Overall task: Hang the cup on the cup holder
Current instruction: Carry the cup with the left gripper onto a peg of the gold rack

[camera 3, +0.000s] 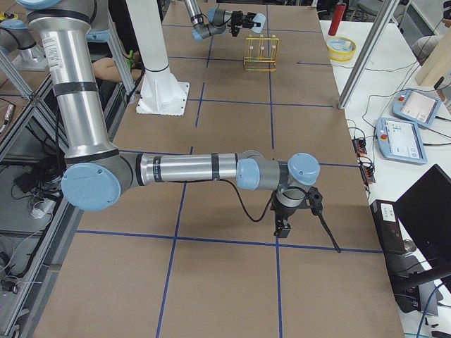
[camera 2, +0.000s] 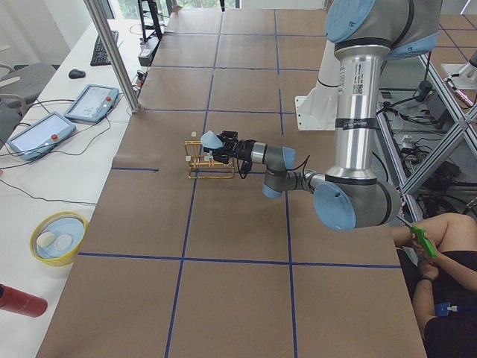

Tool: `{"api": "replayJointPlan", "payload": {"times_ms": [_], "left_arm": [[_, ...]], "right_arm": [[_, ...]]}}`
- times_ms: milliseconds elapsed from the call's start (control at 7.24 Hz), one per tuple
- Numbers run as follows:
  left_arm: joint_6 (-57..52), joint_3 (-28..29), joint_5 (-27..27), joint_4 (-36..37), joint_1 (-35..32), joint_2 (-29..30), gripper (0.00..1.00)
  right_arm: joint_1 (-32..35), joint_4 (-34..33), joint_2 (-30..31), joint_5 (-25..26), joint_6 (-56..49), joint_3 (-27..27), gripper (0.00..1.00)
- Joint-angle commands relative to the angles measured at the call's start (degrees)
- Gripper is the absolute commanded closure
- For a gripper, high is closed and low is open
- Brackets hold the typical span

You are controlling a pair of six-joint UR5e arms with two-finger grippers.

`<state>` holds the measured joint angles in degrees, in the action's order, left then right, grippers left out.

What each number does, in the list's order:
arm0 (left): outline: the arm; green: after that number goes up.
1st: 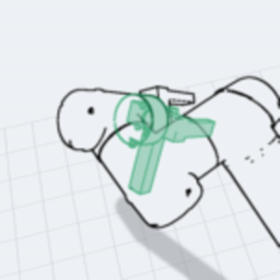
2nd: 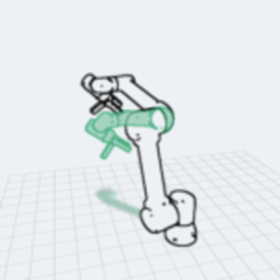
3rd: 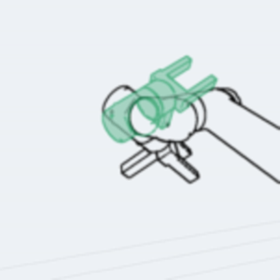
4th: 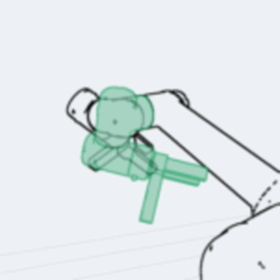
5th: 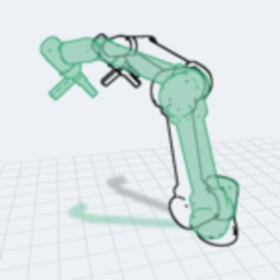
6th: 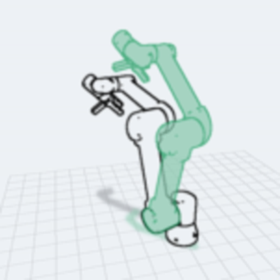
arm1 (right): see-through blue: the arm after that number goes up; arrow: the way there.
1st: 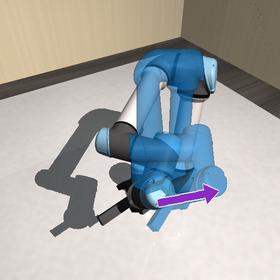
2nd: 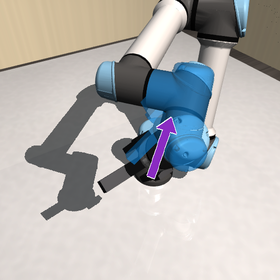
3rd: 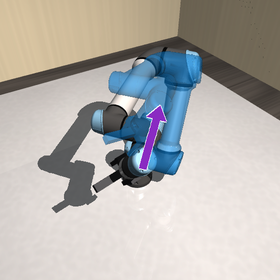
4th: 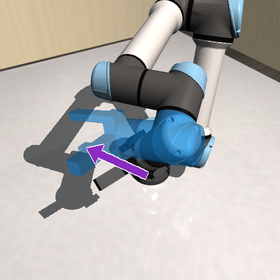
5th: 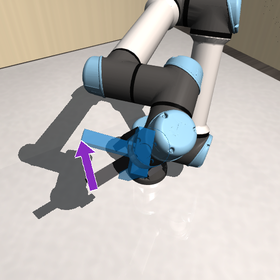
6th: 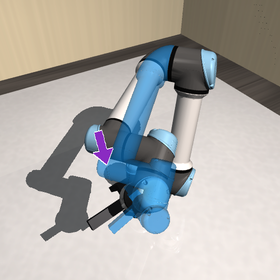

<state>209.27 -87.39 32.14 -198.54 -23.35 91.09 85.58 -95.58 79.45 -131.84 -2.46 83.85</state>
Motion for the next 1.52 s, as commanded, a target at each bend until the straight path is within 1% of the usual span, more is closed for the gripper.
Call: {"api": "replayJointPlan", "payload": {"times_ms": [0,553,1243,1382], "left_arm": [[-0.01,0.73,-0.06,-0.01,1.1,0.31,1.0],[0.17,2.13,-0.06,-0.27,2.16,0.84,1.0],[0.43,2.13,-0.06,-0.27,2.6,0.4,1.0],[0.43,2.05,0.02,-0.36,2.69,0.32,0.92]], "right_arm": [[0.03,0.04,0.0,0.0,0.0,0.0,0.0],[0.03,-0.05,0.0,0.0,0.0,0.0,0.0],[0.03,-0.05,0.0,0.0,0.0,0.0,0.0],[-0.06,-0.05,0.0,0.0,0.0,0.0,0.0]]}}
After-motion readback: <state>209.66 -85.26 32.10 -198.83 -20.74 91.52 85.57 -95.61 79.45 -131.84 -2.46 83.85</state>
